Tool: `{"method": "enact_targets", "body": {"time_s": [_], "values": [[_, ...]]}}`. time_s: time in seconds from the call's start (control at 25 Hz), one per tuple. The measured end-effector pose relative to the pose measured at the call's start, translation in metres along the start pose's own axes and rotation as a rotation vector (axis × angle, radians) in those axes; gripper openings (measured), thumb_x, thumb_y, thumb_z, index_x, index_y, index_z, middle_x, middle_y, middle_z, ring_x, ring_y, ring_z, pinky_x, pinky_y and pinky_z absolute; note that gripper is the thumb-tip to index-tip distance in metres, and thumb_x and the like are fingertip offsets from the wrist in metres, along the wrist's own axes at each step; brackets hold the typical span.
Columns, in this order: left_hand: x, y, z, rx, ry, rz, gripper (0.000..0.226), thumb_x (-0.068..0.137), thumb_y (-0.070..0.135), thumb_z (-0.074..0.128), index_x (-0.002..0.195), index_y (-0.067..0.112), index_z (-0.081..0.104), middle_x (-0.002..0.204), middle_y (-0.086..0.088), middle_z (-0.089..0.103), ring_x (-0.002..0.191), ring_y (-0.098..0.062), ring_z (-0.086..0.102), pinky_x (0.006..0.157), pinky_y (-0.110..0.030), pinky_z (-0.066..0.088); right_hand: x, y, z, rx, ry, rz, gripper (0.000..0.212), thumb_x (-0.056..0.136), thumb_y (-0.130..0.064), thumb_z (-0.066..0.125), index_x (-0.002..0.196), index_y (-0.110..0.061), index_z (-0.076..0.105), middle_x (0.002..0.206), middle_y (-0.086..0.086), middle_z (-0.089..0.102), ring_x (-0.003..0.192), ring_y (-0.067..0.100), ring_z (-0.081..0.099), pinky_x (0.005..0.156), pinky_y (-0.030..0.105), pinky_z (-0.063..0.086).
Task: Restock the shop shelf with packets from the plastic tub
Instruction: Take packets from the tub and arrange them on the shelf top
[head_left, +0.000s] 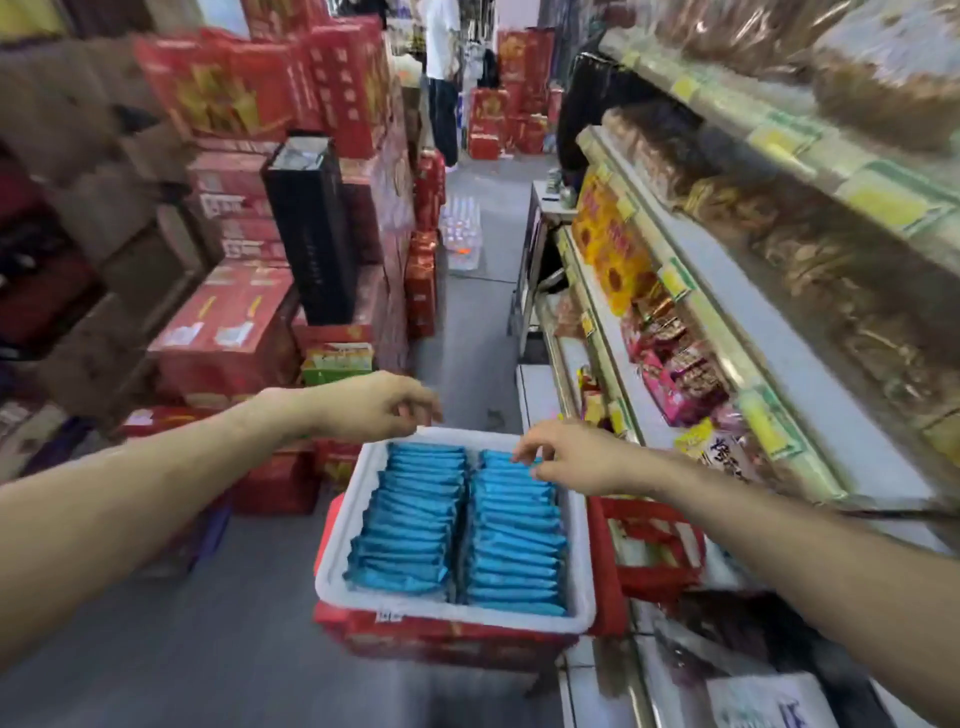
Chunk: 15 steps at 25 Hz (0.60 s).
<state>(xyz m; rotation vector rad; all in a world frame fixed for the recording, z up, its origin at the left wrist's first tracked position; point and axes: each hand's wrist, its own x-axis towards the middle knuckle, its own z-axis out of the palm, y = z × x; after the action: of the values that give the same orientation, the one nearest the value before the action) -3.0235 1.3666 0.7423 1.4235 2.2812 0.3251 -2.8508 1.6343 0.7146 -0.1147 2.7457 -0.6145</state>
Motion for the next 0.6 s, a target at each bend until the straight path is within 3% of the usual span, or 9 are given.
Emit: {"method": "enact_targets", "body": {"time_s": [0.08,0.16,0.32,0.44,0.6], "values": [[-0.011,-0.011,0.041,0.012,-0.152,0.002,0.036,0.09,0.008,0.058,0.117,0.024,0.074,0.114,0.007,0.068,0.103,-0.013,0.064,0.095,-0.033,0.051,0.0,0.001,0.041,0.02,-0.135,-0.015,0.025,0.094,-0.013,0.065,0.118,-0.018,0.072,0.119,0.0,0.069,0.096,0.009,0.06,0.085,0.019,0.046],[-0.019,-0.017,0.075,0.016,-0.255,0.0,0.035,0.092,0.008,0.057,0.118,0.023,0.074,0.12,0.005,0.066,0.108,-0.013,0.062,0.098,-0.028,0.047,-0.003,0.003,0.071,0.015,-0.215,-0.009,0.026,0.096,-0.013,0.063,0.12,-0.018,0.072,0.12,-0.003,0.066,0.097,0.003,0.055,0.079,0.011,0.039],[-0.025,-0.023,0.111,0.005,-0.242,0.025,0.034,0.094,0.009,0.059,0.122,0.023,0.072,0.125,0.002,0.06,0.112,-0.015,0.06,0.098,-0.021,0.043,-0.011,0.009,0.096,0.0,-0.148,0.032,0.03,0.097,-0.013,0.059,0.123,-0.024,0.069,0.114,-0.01,0.054,0.096,0.003,0.049,0.082,0.019,0.033],[-0.033,-0.024,0.121,-0.043,-0.201,0.06,0.028,0.095,0.015,0.062,0.118,0.029,0.072,0.118,0.01,0.057,0.103,-0.006,0.059,0.091,-0.016,0.044,-0.017,0.005,0.098,0.054,-0.107,0.039,0.026,0.095,-0.014,0.061,0.113,-0.031,0.071,0.111,-0.014,0.056,0.093,0.001,0.053,0.079,0.019,0.038],[-0.049,-0.02,0.134,-0.126,-0.282,0.146,0.025,0.093,0.013,0.064,0.108,0.03,0.074,0.105,0.019,0.059,0.092,-0.003,0.059,0.081,-0.009,0.044,-0.029,-0.001,0.107,0.08,-0.253,-0.044,0.018,0.094,-0.017,0.065,0.102,-0.03,0.075,0.103,-0.019,0.062,0.098,0.001,0.058,0.092,0.021,0.047]]}}
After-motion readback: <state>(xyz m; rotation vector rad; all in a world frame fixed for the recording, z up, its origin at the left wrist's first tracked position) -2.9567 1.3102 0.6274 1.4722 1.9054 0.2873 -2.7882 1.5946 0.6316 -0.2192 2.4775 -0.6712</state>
